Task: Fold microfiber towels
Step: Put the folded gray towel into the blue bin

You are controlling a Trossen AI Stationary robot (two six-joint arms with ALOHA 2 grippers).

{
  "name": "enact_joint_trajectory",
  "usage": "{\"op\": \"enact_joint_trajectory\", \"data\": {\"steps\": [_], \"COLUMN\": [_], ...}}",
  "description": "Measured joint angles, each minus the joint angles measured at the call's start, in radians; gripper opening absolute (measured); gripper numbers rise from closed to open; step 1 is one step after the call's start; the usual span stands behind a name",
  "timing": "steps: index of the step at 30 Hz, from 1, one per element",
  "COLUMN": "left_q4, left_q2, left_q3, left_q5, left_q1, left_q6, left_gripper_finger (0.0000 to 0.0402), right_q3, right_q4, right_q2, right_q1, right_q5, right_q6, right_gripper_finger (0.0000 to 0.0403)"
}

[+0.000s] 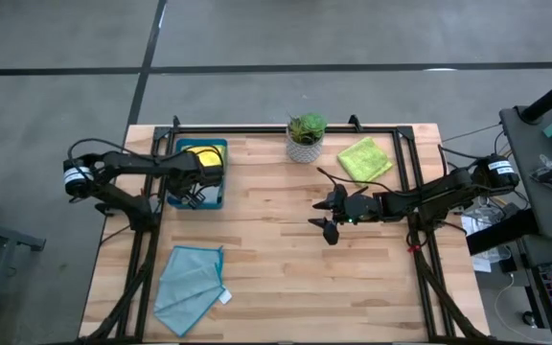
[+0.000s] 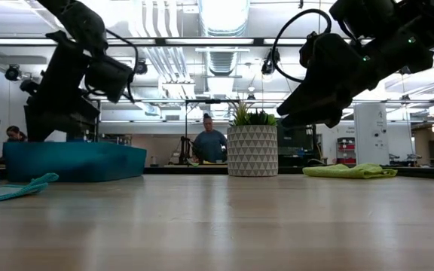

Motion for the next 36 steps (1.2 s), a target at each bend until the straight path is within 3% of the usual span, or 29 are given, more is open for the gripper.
{"op": "enact_joint_trajectory", "data": {"steps": [4, 14, 28, 36], "left_q4": [-0.024, 0.036, 0.265, 0.265], "left_q2": [-0.001, -0.001, -0.001, -0.002], "left_q3": [0.051, 0.051, -0.076, -0.033], "left_q5": [-0.017, -0.226, -0.275, -0.268], "left_q1": [0.000, 0.002, 0.002, -0.003], "left_q6": [0.035, 0.074, 0.048, 0.059], "left_gripper_finger": [0.0000, 0.0000, 0.0000, 0.0000], "right_q3": [0.000, 0.000, 0.000, 0.000], "right_q4": [0.000, 0.000, 0.000, -0.001], "right_q2": [0.000, 0.000, 0.000, 0.000], "right_q1": [0.000, 0.000, 0.000, 0.000], "right_q5": [0.000, 0.000, 0.000, 0.000], "right_q6": [0.000, 0.000, 0.000, 0.000], "right_gripper_finger": [0.0238, 0.0238, 0.0238, 0.0238]}}
